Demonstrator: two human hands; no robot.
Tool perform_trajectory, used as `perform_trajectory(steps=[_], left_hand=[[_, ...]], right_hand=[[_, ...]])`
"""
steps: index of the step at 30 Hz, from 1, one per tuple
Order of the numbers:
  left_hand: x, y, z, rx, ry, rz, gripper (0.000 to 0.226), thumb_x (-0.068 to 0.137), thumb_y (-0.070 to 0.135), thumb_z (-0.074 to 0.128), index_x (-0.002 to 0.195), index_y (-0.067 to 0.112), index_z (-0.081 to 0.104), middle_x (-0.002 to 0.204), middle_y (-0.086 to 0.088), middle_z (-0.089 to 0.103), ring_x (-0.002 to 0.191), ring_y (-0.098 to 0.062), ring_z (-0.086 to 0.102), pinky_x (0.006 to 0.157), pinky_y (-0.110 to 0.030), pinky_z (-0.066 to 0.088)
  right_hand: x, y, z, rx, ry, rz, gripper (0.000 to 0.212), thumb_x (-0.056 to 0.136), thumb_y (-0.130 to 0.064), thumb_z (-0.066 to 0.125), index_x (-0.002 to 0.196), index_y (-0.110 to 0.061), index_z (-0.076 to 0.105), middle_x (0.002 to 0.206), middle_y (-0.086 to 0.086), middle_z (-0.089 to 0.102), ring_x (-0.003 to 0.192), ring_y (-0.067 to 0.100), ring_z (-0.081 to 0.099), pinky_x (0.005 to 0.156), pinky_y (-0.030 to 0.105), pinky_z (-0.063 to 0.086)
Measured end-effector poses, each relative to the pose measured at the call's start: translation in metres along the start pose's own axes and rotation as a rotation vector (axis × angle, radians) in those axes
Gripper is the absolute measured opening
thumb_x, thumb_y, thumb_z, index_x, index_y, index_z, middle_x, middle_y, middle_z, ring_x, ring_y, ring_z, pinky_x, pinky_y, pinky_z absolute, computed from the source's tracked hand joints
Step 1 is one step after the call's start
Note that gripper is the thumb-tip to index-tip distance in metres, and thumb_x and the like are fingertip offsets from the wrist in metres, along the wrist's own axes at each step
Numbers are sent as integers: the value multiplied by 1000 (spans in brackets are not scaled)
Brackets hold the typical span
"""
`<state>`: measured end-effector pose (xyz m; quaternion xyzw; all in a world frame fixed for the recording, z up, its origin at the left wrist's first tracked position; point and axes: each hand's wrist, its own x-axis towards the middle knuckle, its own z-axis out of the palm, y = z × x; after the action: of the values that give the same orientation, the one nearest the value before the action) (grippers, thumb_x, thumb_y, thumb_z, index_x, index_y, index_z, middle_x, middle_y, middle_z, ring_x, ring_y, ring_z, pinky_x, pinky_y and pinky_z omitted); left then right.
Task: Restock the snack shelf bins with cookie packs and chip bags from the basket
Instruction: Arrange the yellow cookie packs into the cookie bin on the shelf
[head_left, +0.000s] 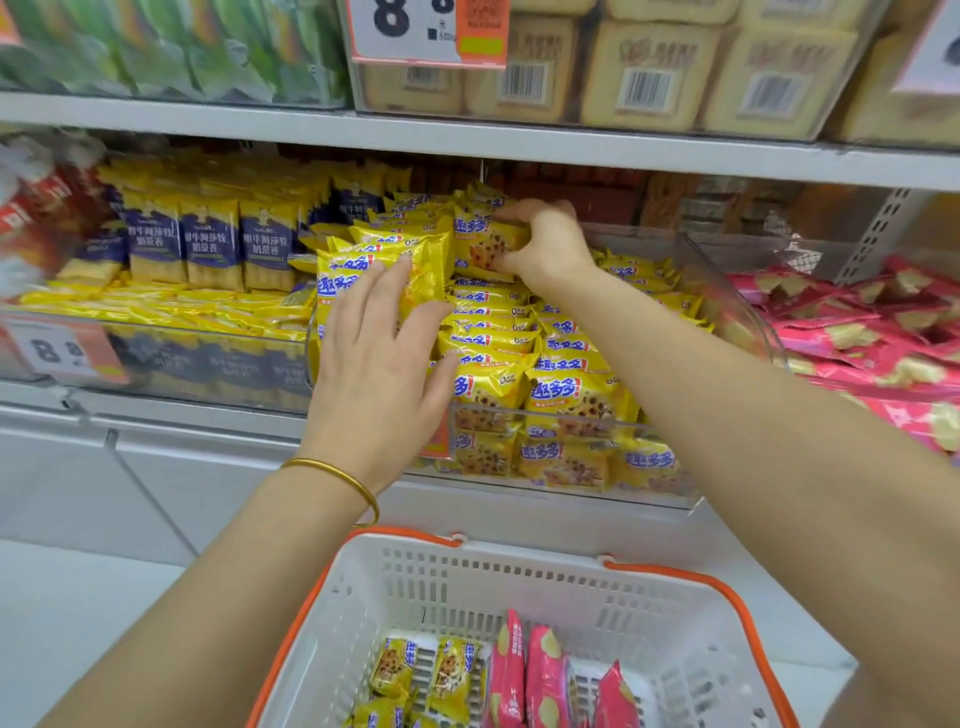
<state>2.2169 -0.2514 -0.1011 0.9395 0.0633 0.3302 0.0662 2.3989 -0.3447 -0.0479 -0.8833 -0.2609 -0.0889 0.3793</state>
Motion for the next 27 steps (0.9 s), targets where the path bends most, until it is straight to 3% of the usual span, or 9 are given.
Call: perform_trajectory(steps=[4,6,8,11,14,17,21,23,27], left_hand=[[-5,-2,-8,-25,-1,27,42,87,32,45,121,11,58,147,-16,34,139,-34,23,113,-45,22],[-10,0,-13,-27,27,51,39,87,29,48,120,11,58,145,-16,36,136,-35,27,112,-45,24],[-17,6,-22,-3,76,95,34,86,25,50,115,10,60,136,-17,45,125,-38,39,105,-43,29],[-35,17,-37,10,75,148,28,83,20,51,104,6,63,114,-15,56,102,-37,49,88,-41,36],[-59,14,-37,23,-171,196,32,82,25,43,98,7,63,103,-12,58,94,-35,51,79,-48,42],[-96,2,-27,60,-441,260,41,77,33,37,90,9,67,93,-12,61,88,-36,54,72,-46,51],[-131,-12,-22,121,-629,287,37,75,34,41,82,12,70,87,-10,66,81,-35,61,64,-41,55],[-136,-18,-21,118,-669,268,44,76,36,36,84,12,71,90,-10,67,82,-35,60,65,-43,56],[-134,-25,-20,157,-745,172,50,77,38,34,104,11,67,112,-10,62,104,-34,50,82,-48,49]], right_hand=[[-19,-6,-20,-76,28,2,65,82,3,64,138,-21,43,141,12,31,111,28,55,89,24,45],[-39,-11,-31,-65,54,-30,59,84,4,61,135,-21,45,139,9,34,103,21,54,81,23,43],[-67,-16,-43,-23,49,-92,50,84,2,59,127,-22,51,130,4,41,98,14,55,76,20,43],[-127,-24,-55,180,-15,-141,37,81,3,60,104,-25,59,113,3,55,87,12,64,73,26,54],[-190,-15,-33,388,-242,-142,34,78,11,61,89,-22,59,90,5,61,69,18,65,61,27,56],[-233,19,34,281,-557,23,29,79,13,57,90,-14,61,79,7,60,68,25,65,62,31,53],[-275,87,142,-70,-891,154,30,83,7,51,106,-6,65,101,10,65,98,24,60,69,19,40],[-296,108,183,-124,-1014,213,28,87,3,51,113,-5,60,118,11,61,110,25,56,78,23,39],[-332,111,227,-154,-1207,321,39,94,-25,55,123,2,50,125,19,54,112,31,54,88,37,44]])
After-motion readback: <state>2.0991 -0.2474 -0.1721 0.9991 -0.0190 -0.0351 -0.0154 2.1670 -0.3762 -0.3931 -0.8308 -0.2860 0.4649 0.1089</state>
